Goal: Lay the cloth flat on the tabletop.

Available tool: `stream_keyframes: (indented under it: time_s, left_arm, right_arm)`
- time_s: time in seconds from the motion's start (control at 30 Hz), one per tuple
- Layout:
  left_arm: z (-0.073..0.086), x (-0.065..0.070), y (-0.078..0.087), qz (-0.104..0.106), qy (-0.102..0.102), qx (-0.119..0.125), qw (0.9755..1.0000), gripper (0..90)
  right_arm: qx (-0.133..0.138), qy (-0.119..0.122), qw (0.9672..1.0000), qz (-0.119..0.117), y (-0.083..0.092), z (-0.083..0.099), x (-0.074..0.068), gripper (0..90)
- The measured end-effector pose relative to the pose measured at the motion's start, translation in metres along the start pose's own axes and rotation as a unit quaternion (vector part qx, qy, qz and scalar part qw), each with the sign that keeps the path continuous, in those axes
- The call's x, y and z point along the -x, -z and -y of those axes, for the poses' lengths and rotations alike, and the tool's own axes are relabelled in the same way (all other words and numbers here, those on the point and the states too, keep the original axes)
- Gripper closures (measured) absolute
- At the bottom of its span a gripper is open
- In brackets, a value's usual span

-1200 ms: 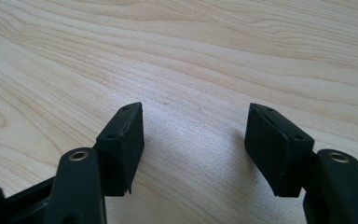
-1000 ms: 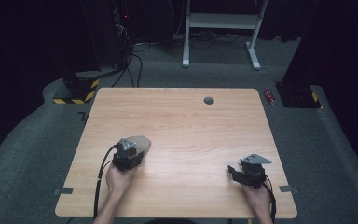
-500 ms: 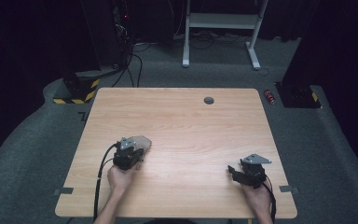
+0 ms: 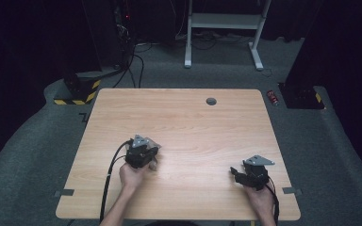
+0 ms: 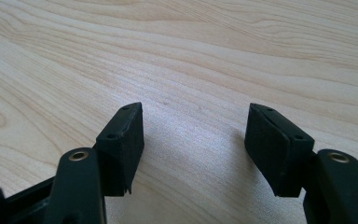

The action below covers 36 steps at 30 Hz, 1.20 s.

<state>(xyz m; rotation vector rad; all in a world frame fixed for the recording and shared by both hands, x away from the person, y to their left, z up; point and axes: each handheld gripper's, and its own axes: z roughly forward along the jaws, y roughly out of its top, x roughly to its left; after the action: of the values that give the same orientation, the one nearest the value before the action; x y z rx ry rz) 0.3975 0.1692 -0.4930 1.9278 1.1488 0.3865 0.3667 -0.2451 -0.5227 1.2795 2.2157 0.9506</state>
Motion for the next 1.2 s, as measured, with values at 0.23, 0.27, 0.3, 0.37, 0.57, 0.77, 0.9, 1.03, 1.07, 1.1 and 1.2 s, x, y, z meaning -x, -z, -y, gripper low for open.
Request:
stream_keyframes:
  time_s: [0.23,0.27,0.3,0.37,0.57,0.77,0.9,1.03,1.07,1.1,1.2]
  left_arm:
    - [-0.007,0.015,-0.011,0.024,-0.007,-0.003,0.9997,89.4]
    - [-0.007,0.015,-0.011,0.024,-0.007,-0.003,0.9997,89.3]
    - [-0.011,0.02,-0.013,0.03,-0.014,-0.002,0.9995,89.4]
    - [-0.017,0.026,-0.015,0.036,-0.021,0.001,0.9991,89.4]
    - [-0.026,0.042,-0.024,0.054,-0.035,-0.001,0.9979,89.4]
    - [-0.037,0.059,-0.034,0.08,-0.043,0.003,0.9959,89.3]
    - [-0.045,0.072,-0.041,0.094,-0.058,0.002,0.9939,89.3]
    - [-0.052,0.085,-0.047,0.115,-0.065,0.006,0.9913,89.3]
    - [-0.052,0.085,-0.047,0.115,-0.065,0.006,0.9913,89.3]
    - [-0.054,0.088,-0.048,0.117,-0.067,0.007,0.9908,89.3]
    - [-0.057,0.094,-0.052,0.13,-0.066,0.01,0.9893,89.3]
  right_arm:
    - [0.0,0.0,1.0,0.0,0.0,0.0,0.0,37.1]
    - [0.0,0.0,1.0,0.0,0.0,0.0,0.0,37.1]
    - [0.0,0.0,1.0,0.0,0.0,0.0,0.0,37.1]
    - [0.0,0.0,1.0,0.0,0.0,0.0,0.0,37.2]
    - [0.0,0.0,1.0,0.0,0.0,0.0,0.0,37.1]
    - [0.0,0.0,1.0,0.0,0.0,0.0,0.0,37.0]
    - [0.0,0.0,1.0,0.0,0.0,0.0,0.0,37.0]
    - [0.0,0.0,1.0,0.0,0.0,0.0,0.0,37.0]
    - [0.0,0.0,1.0,0.0,0.0,0.0,0.0,37.0]
    - [0.0,0.0,1.0,0.0,0.0,0.0,0.0,37.0]
    - [0.0,0.0,1.0,0.0,0.0,0.0,0.0,37.0]
